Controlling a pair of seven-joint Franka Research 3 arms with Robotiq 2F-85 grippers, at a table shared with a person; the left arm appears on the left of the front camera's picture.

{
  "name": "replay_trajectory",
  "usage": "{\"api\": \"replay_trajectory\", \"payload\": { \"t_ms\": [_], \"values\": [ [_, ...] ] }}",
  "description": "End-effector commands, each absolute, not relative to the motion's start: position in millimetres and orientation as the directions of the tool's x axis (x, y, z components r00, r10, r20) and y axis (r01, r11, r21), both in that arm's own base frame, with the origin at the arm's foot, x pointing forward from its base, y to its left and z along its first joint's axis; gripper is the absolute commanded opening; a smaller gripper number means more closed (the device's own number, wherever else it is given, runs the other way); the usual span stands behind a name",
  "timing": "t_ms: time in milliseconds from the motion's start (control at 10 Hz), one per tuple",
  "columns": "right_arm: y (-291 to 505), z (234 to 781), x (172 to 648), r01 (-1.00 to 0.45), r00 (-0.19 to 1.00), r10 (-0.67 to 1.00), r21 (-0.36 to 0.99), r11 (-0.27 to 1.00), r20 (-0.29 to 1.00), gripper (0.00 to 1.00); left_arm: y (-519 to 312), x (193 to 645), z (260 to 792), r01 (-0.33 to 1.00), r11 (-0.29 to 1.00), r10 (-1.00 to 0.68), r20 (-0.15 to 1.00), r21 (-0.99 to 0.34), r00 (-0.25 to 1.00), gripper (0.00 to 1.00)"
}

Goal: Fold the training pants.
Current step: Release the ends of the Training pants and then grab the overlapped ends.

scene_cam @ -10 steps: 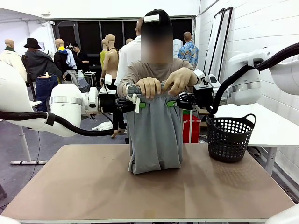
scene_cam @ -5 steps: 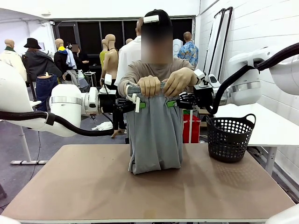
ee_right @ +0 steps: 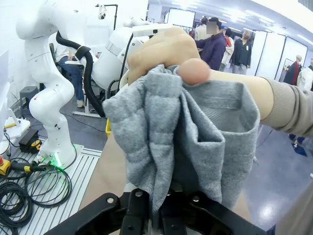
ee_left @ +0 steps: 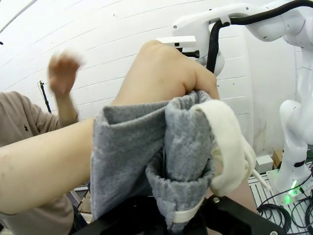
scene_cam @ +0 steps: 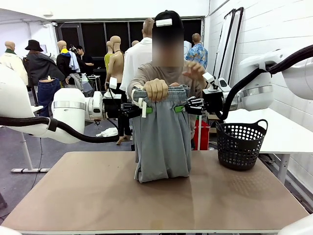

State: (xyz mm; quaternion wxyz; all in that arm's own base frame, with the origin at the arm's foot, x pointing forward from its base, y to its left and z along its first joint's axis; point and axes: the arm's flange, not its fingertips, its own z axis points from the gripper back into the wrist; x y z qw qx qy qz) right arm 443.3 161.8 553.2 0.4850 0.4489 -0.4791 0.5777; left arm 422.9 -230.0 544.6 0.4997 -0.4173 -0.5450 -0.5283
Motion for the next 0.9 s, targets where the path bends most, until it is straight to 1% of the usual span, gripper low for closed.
{"api": "replay_trajectory", "payload": {
  "t_ms": [0, 800],
  "values": [
    [163.1, 553.4, 442.4, -0.990, -0.126, 0.129, -0.117, -0.075, 0.983, 0.00, -230.4, 421.9, 546.2, 0.980, 0.100, -0.063, 0.984, 0.174, -0.169, 0.00],
    [163.1, 553.4, 442.4, -0.990, -0.126, 0.129, -0.117, -0.075, 0.983, 0.00, -230.4, 421.9, 546.2, 0.980, 0.100, -0.063, 0.984, 0.174, -0.169, 0.00]
  ]
}}
